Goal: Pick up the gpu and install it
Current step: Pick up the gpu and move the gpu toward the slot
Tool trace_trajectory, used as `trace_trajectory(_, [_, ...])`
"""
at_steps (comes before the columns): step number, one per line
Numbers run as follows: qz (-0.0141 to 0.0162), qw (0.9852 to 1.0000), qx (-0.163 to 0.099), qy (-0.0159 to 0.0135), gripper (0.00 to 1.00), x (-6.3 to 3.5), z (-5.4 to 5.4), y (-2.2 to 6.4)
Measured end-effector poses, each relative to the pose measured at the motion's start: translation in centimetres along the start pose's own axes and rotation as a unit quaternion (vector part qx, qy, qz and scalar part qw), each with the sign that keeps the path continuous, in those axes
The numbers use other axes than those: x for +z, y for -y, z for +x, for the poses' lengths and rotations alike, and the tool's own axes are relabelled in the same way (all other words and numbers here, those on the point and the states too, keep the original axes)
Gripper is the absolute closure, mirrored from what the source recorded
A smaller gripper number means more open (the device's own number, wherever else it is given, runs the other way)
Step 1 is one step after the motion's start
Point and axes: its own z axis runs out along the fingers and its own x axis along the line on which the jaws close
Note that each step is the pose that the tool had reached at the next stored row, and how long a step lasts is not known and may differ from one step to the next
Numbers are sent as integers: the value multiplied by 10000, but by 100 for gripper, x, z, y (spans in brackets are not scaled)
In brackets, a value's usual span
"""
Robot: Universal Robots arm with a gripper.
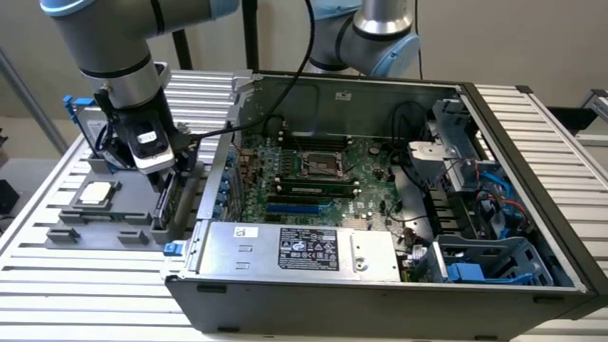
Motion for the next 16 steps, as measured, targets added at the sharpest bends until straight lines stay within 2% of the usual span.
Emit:
trace_trajectory(2, [1,10000,0,-9,0,3,-10,0])
trace_trajectory(9, [1,10000,23,-8,0,5,-19,0])
trace_trajectory(10, [1,10000,32,-8,100,5,-19,0])
trace_trajectory(16, [1,10000,52,-7,100,20,-20,-6])
